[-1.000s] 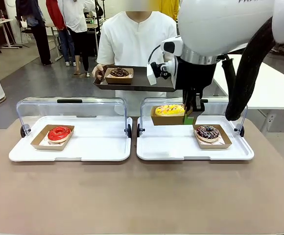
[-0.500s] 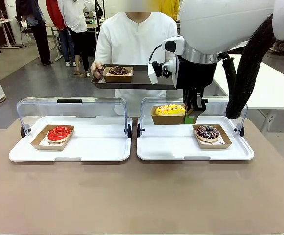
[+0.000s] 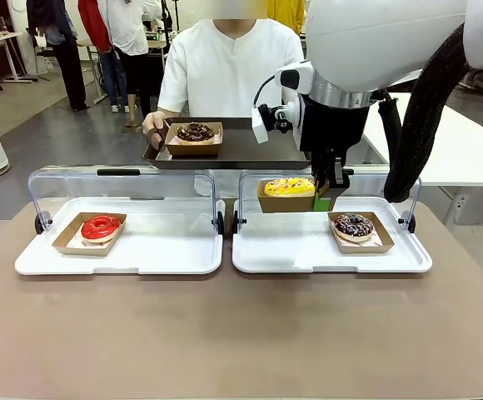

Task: Provide the desired donut to the person.
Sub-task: Place the picked Paper togo box onto the Handle tray extended by the person.

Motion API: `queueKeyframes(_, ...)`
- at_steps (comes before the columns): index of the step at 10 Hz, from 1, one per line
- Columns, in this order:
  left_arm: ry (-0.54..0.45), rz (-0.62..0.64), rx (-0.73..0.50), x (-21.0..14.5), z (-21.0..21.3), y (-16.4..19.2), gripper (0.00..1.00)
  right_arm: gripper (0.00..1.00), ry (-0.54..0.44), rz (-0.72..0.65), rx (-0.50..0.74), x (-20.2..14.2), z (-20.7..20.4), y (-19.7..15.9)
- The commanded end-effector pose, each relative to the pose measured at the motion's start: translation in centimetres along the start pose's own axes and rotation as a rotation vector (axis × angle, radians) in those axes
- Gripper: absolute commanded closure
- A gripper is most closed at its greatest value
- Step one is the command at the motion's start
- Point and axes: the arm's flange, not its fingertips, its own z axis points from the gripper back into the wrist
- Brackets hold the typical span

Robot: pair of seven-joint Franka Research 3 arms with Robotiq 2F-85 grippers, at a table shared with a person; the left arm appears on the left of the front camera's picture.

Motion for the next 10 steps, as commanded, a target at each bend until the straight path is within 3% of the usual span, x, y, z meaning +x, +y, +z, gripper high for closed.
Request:
queueKeyframes(1, 0.013, -0.001, -0.003, -0.02, 0.18, -0.15, 0.00, 1.00, 0.004, -0.012, -0.006, 0.18, 0.12, 0.29)
queueKeyframes(10, 0.013, -0.001, -0.003, -0.02, 0.18, -0.15, 0.00, 1.00, 0.004, -0.012, -0.006, 0.18, 0.12, 0.29)
